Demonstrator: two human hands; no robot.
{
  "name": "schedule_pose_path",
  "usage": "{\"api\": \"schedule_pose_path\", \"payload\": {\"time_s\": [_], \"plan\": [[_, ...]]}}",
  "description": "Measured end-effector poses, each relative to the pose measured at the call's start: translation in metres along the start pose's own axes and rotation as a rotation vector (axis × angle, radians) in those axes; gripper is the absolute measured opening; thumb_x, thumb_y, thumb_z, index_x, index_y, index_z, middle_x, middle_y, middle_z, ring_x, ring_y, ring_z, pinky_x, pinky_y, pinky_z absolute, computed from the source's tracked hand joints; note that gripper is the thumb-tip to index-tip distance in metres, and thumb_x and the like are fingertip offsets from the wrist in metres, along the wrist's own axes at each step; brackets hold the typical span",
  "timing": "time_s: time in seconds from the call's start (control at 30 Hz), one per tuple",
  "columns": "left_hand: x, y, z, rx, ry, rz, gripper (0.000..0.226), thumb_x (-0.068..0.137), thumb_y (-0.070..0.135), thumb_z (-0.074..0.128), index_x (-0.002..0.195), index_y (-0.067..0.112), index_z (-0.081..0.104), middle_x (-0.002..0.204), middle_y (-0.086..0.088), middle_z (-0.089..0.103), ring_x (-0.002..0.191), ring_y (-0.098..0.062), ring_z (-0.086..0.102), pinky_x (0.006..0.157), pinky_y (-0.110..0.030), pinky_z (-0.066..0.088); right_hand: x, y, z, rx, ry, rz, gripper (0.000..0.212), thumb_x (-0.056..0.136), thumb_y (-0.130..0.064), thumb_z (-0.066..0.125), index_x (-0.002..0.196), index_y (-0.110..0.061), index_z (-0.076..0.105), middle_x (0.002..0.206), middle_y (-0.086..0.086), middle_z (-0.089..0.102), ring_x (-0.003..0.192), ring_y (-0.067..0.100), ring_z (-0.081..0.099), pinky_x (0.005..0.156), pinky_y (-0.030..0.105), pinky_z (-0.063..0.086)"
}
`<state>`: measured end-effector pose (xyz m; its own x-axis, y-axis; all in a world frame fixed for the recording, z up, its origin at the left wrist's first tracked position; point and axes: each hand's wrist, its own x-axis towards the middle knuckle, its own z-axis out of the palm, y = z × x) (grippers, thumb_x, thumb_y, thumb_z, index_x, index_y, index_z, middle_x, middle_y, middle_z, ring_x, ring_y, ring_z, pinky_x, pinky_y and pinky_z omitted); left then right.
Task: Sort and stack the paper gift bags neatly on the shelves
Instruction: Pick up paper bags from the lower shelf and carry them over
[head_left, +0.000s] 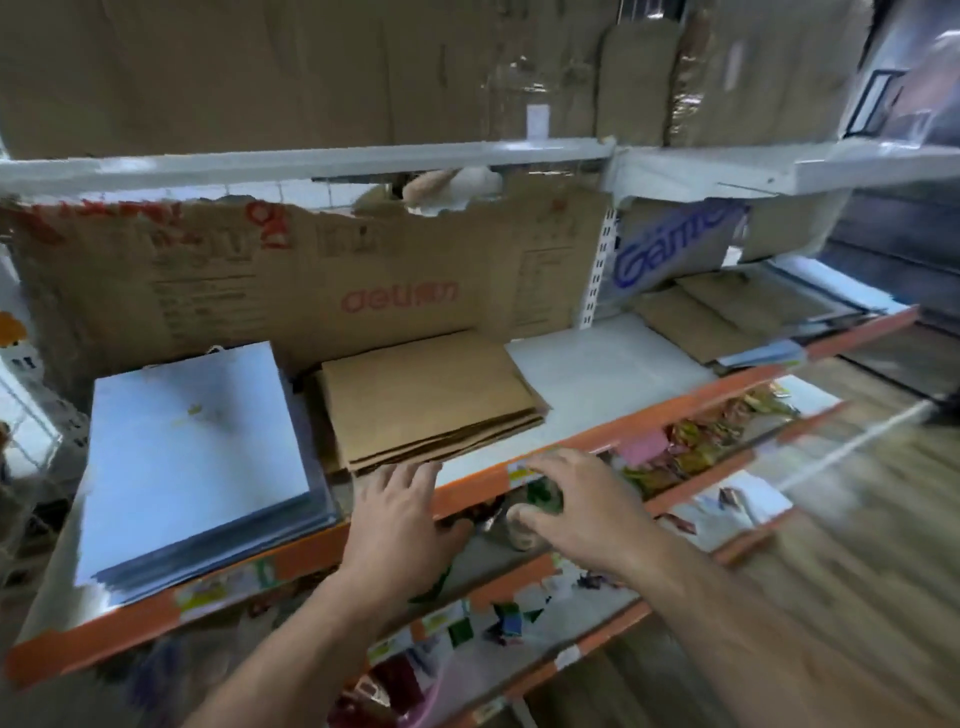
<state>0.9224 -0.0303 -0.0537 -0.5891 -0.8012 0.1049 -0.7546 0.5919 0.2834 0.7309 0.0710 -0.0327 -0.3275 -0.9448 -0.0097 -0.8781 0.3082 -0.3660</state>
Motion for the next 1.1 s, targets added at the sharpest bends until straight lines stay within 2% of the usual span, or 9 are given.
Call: {"api": "schedule_pose_path", "payload": {"time_s": [0.33,0.5,0.77,0.97,1.1], "plan": [[0.044,0.203,0.054,-0.084,-0.081,0.100,0.068,0.091,0.060,0.053,0.148,0.027,0.035,0.149,0.005,0.042,0.138,-0.022,0.030,0.117,-0.037,0.027,-0.049,0.201,-0.073,0.039,0.071,0.095,0.060,0.089,-0.056,0.056,0.144,-0.034,0.046,0.146,-0.010,0.044,0.135,0.011,0.039,0.109,0.030,0.037],[0.067,0.285,0.083,-0.078,-0.087,0.134,0.076,0.088,0.063,0.053,0.153,0.030,0.030,0.156,0.007,0.036,0.142,-0.021,0.027,0.120,-0.036,0.023,-0.066,0.276,-0.107,0.059,0.105,0.148,0.057,0.093,-0.051,0.057,0.145,-0.033,0.045,0.149,-0.012,0.041,0.137,0.008,0.037,0.108,0.025,0.032],[0.131,0.372,0.123,-0.078,-0.133,0.214,0.071,0.089,0.065,0.051,0.149,0.031,0.035,0.153,0.007,0.040,0.140,-0.020,0.029,0.120,-0.039,0.026,-0.054,0.375,-0.132,0.112,0.163,0.251,0.055,0.090,-0.055,0.056,0.141,-0.037,0.048,0.143,-0.016,0.047,0.131,0.008,0.044,0.101,0.027,0.040],[0.212,0.440,0.163,-0.133,-0.181,0.299,0.073,0.090,0.064,0.051,0.152,0.033,0.031,0.156,0.007,0.036,0.144,-0.020,0.027,0.121,-0.044,0.023,-0.017,0.452,-0.159,0.101,0.155,0.321,0.049,0.092,-0.046,0.060,0.140,-0.034,0.051,0.140,-0.016,0.046,0.128,0.008,0.046,0.095,0.021,0.036],[0.280,0.484,0.192,-0.200,-0.147,0.367,0.065,0.087,0.061,0.052,0.145,0.035,0.041,0.146,0.006,0.047,0.133,-0.019,0.038,0.112,-0.040,0.035,0.029,0.513,-0.179,0.100,0.187,0.374,0.050,0.091,-0.047,0.061,0.138,-0.033,0.052,0.139,-0.016,0.050,0.128,0.008,0.049,0.103,0.026,0.040]]}}
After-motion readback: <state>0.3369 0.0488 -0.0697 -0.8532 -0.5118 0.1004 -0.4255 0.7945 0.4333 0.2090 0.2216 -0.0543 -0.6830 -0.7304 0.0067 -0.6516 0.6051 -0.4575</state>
